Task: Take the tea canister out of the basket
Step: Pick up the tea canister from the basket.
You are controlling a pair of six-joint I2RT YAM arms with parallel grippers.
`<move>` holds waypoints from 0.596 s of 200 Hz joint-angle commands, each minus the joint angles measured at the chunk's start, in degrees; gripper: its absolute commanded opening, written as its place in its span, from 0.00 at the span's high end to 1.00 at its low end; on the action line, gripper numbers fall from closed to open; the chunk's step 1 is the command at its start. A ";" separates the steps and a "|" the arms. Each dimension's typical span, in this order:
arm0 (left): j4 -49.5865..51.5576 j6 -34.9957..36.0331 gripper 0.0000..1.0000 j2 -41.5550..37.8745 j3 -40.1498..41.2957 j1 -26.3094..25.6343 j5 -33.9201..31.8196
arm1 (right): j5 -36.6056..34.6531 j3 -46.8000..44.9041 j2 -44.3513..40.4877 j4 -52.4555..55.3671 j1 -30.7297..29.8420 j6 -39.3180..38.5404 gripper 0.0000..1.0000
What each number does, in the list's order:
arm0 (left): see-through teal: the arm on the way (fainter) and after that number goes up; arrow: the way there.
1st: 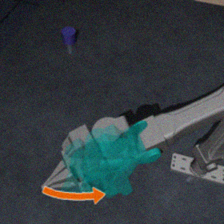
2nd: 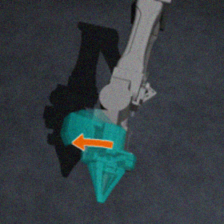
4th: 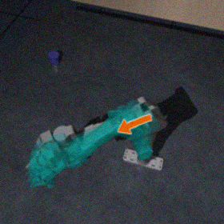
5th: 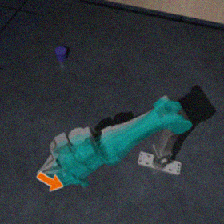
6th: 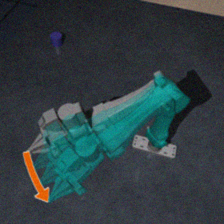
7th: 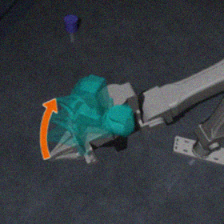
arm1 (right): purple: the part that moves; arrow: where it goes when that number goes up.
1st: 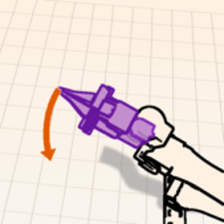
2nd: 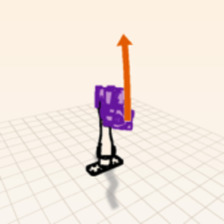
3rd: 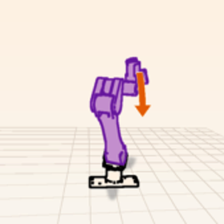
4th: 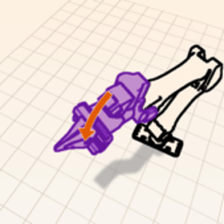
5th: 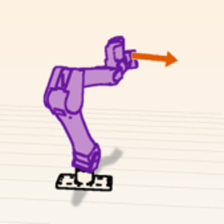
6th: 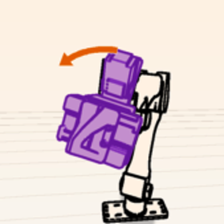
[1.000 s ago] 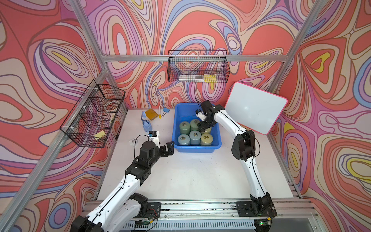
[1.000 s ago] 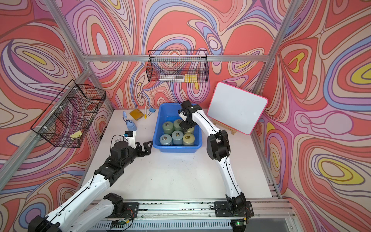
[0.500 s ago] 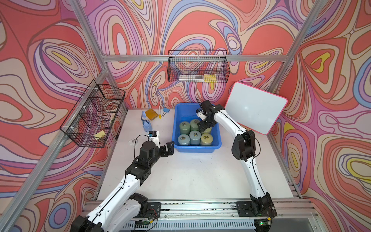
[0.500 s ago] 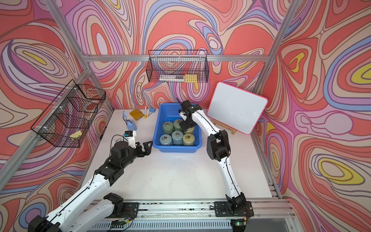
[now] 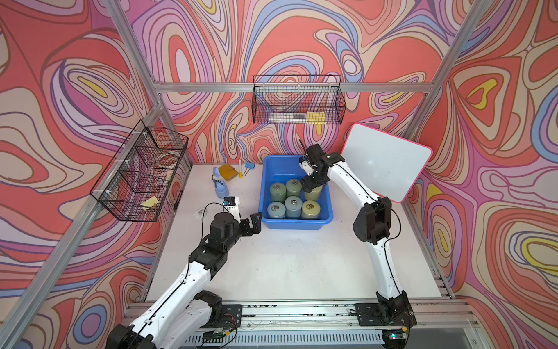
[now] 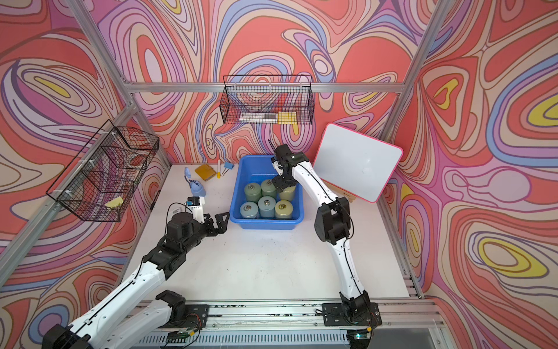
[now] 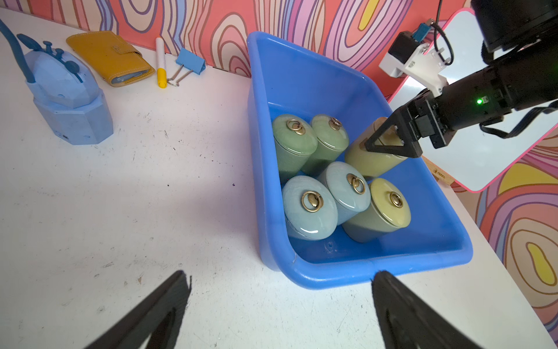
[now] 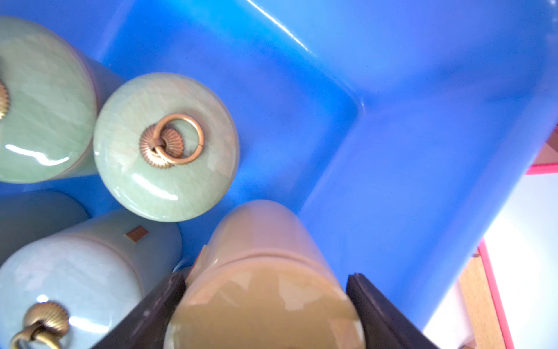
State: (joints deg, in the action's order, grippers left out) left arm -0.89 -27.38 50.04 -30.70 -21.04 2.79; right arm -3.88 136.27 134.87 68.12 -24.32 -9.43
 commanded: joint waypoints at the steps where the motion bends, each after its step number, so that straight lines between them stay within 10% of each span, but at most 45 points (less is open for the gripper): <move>1: -0.96 0.81 0.01 -0.19 0.55 -0.22 -0.58 | 0.03 0.96 -4.96 -1.14 -0.02 0.89 0.40; 119: -0.70 0.70 0.01 -0.56 0.55 -0.20 -0.70 | 3.00 0.82 -9.15 -0.28 -1.48 2.31 0.40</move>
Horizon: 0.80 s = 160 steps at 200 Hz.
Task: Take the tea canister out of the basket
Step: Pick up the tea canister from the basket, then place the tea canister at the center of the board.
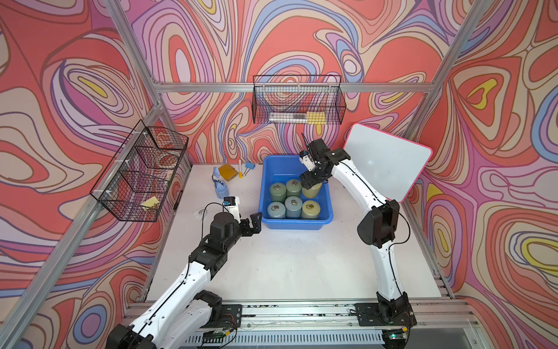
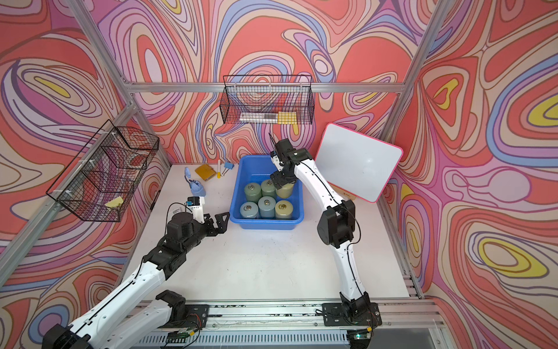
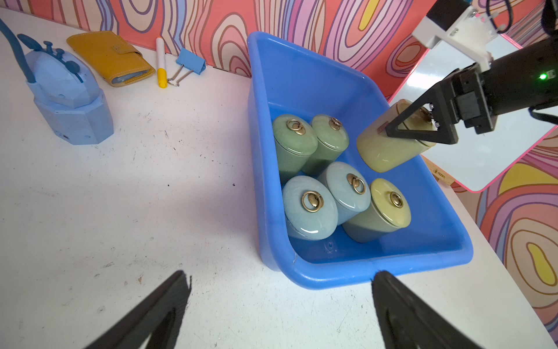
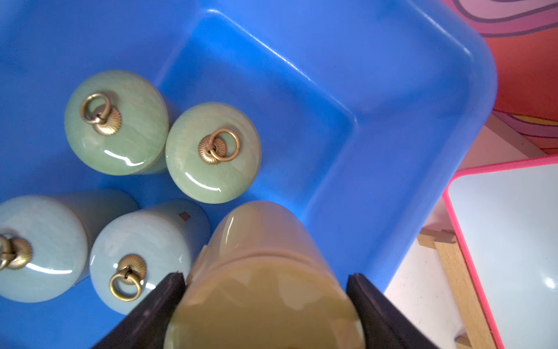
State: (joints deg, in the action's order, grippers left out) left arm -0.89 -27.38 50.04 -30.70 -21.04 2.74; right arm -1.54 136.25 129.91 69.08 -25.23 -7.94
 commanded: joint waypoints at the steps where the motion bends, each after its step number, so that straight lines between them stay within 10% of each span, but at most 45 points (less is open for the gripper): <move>1: -0.70 0.68 0.01 -0.56 0.55 -0.22 -0.60 | 0.66 0.90 -4.21 -1.23 -0.54 0.83 0.40; 160: -0.46 0.64 0.01 -1.00 0.55 -0.21 -0.85 | 0.32 -4.93 -11.89 0.33 -3.70 3.27 0.40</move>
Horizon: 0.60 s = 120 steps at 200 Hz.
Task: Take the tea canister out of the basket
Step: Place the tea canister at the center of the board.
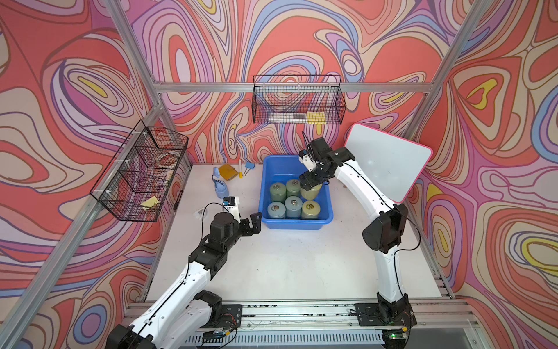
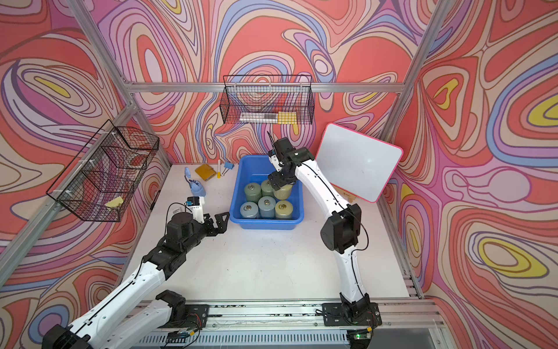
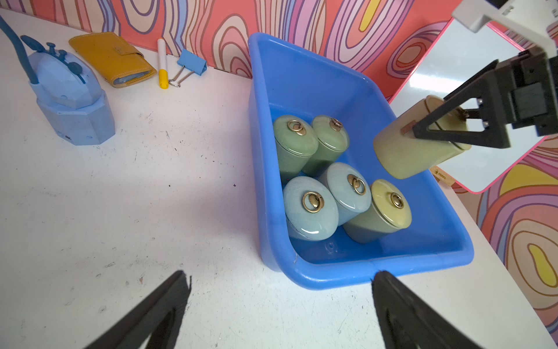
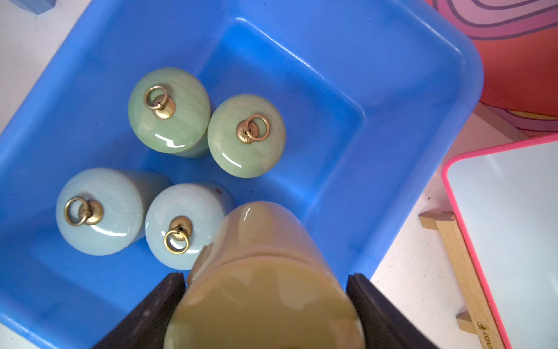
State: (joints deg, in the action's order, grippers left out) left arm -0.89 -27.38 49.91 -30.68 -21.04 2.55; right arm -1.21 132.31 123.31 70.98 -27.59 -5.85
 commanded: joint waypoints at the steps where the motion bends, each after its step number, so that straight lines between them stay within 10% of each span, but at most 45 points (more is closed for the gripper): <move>1: -0.49 0.65 0.01 -0.91 0.53 -0.22 -0.63 | -0.06 -1.09 -5.41 -1.56 -1.37 1.18 0.40; 120: 0.85 -0.55 0.01 -4.54 3.12 -0.23 -2.47 | -5.64 -24.76 -25.75 -5.03 -14.87 9.79 0.40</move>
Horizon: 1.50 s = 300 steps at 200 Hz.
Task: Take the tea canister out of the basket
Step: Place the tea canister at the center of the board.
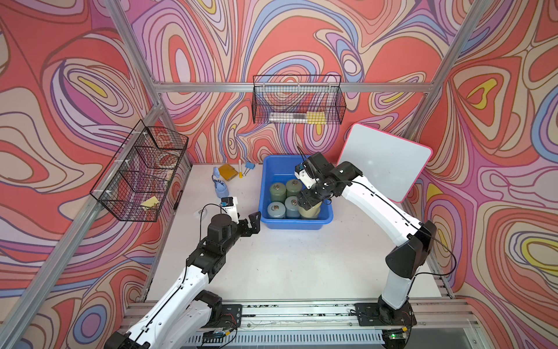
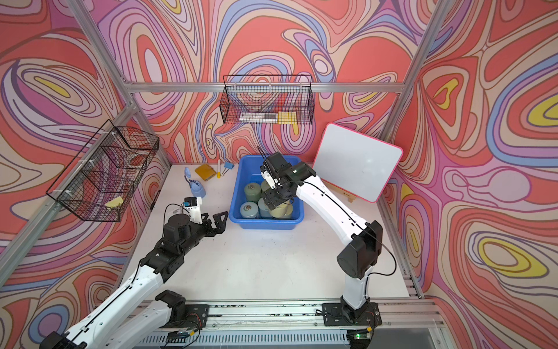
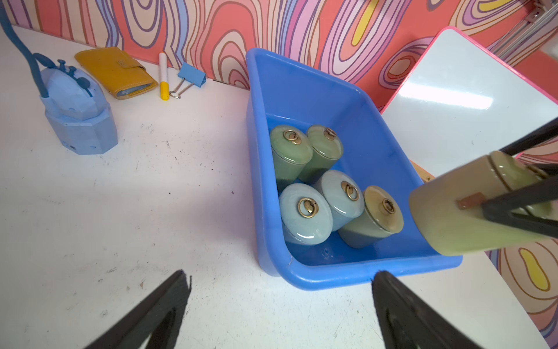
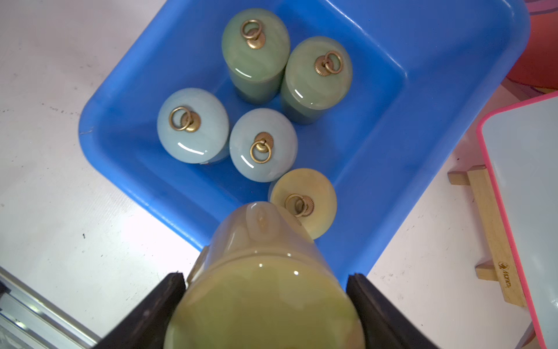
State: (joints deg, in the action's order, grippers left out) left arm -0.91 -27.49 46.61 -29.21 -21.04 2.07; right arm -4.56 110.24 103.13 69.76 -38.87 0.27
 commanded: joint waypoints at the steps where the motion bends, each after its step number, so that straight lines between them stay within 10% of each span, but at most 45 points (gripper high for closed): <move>1: 0.89 -0.41 0.01 -1.29 1.68 -0.23 -2.03 | -2.34 -2.94 -5.71 -3.87 -3.80 3.81 0.40; 160: 5.98 -1.43 0.01 -7.91 4.16 -0.23 -16.98 | -5.47 -16.73 -2.32 -16.02 -25.11 14.05 0.39; 300: 7.29 -2.49 0.01 -15.36 6.89 -0.23 -23.37 | -6.60 -11.93 11.59 -20.94 -26.79 12.47 0.36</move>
State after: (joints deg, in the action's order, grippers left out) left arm 5.41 -29.82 31.22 -22.70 -21.04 -20.95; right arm -9.37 96.64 114.26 51.51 -65.60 13.13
